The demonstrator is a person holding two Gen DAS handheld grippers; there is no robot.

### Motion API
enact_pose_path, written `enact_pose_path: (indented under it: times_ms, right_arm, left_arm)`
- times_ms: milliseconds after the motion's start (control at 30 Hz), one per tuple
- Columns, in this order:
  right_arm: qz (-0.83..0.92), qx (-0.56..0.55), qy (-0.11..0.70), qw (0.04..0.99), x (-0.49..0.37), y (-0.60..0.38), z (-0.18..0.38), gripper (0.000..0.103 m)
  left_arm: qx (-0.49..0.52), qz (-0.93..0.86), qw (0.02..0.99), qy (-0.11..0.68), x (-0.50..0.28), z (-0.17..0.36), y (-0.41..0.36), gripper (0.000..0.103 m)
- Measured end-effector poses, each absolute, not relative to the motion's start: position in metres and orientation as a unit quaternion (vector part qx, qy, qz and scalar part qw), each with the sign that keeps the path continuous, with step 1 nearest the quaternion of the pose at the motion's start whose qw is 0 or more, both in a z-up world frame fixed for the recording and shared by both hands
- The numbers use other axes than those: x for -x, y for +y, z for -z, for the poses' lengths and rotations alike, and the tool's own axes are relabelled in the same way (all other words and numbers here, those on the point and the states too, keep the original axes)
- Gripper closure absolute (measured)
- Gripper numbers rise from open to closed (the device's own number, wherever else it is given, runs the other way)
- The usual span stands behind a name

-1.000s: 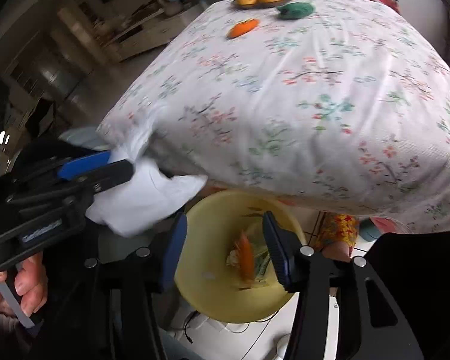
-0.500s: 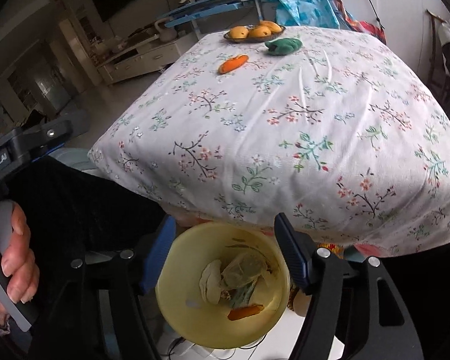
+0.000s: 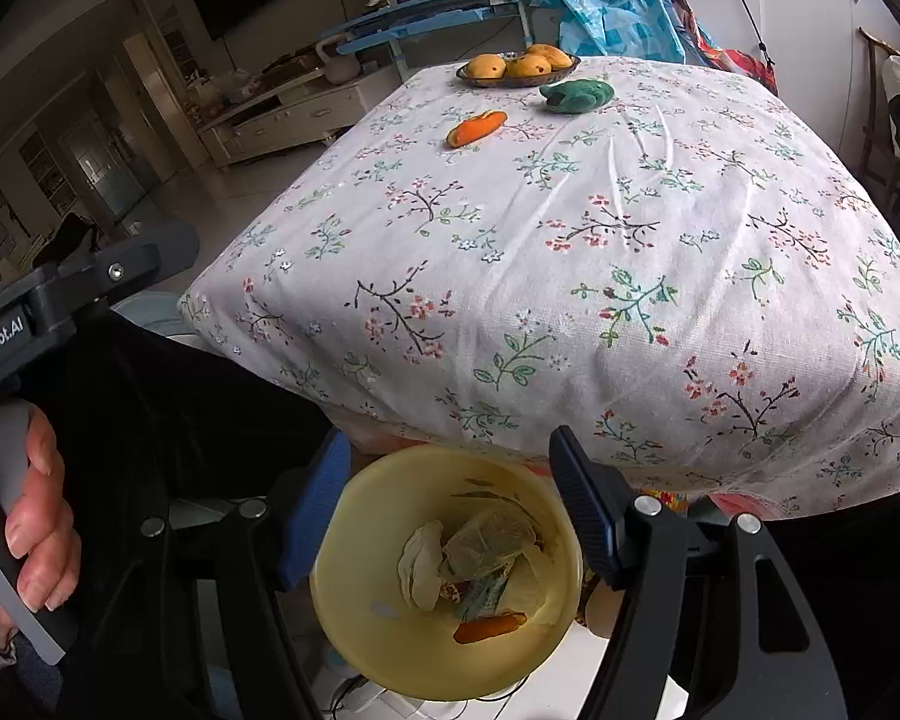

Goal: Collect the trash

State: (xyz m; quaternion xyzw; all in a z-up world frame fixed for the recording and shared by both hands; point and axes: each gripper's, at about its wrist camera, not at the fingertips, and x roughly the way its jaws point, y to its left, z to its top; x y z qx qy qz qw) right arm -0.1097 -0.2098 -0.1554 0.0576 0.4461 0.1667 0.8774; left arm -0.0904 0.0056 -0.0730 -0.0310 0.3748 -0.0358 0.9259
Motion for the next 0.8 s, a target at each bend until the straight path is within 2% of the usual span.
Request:
enact_pose_path:
  times_ms: [800]
  right_arm:
    - [-0.167,-0.057,0.447,0.877,0.1095,-0.2084,0.1557,0.037]
  left_arm:
    - [0.033,0.035,0.925,0.377,0.0886,0.076,0.0059,0.016]
